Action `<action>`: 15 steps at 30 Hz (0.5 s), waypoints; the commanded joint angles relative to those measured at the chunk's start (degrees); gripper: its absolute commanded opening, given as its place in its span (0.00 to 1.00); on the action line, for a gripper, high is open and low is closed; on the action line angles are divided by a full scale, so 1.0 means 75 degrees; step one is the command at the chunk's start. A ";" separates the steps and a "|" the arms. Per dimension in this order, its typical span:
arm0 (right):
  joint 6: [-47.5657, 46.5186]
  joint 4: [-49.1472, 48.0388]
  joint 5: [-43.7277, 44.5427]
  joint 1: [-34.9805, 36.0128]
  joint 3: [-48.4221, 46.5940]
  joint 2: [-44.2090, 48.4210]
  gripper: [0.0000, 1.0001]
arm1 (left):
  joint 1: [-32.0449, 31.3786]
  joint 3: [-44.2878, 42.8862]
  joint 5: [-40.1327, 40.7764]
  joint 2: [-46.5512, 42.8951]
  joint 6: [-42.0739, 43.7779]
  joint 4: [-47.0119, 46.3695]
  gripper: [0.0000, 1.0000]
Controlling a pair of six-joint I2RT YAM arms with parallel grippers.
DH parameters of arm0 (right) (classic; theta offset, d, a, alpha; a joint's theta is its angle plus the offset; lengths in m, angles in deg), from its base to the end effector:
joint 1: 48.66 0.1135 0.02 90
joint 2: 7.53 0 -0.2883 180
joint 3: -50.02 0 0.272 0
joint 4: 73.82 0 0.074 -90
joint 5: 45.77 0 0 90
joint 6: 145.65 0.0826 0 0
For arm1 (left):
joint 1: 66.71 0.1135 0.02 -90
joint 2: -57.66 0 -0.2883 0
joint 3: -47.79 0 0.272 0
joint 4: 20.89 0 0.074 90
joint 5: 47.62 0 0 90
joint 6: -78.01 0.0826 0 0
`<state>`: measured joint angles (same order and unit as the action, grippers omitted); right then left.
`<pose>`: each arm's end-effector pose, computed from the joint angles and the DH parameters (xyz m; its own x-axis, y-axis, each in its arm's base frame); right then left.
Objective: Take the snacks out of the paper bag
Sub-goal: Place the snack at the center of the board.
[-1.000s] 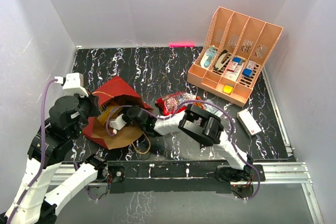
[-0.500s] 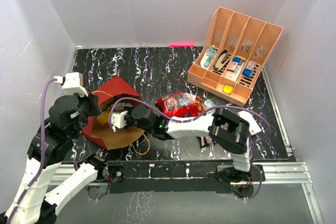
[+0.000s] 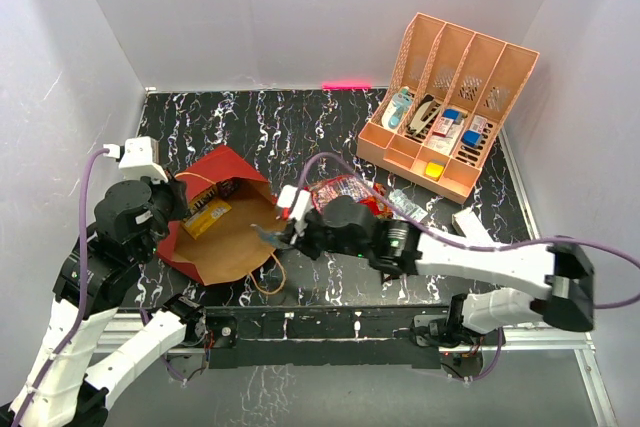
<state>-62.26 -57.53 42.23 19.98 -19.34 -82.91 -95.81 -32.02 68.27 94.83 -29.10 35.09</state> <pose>0.1294 0.3387 0.3045 -0.0289 -0.3896 -0.9205 -0.9522 0.2910 -0.0933 0.1352 -0.0340 0.4377 -0.2122 -0.1848 -0.9596 0.0040 0.9818 -0.1900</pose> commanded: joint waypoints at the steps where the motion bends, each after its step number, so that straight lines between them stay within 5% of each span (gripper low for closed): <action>1: 0.2052 0.1743 0.2321 -0.0012 -0.0217 0.1512 0.08 | -0.0033 -0.0080 0.0294 0.0060 0.0042 -0.0178 0.05; 9: 0.5209 0.5220 0.7585 -0.0028 -0.1014 0.2654 0.08 | -0.0025 -0.0132 0.0508 0.0094 0.0021 -0.0126 0.06; 15: 0.5950 0.6555 0.7943 -0.1340 -0.1107 0.1698 0.08 | -0.0025 -0.0218 0.0465 0.0162 -0.0061 -0.0061 0.05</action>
<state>-25.06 -18.36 94.10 17.29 -25.55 -64.37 -95.81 -32.02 70.52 95.31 -29.16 35.16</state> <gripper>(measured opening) 0.084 0.054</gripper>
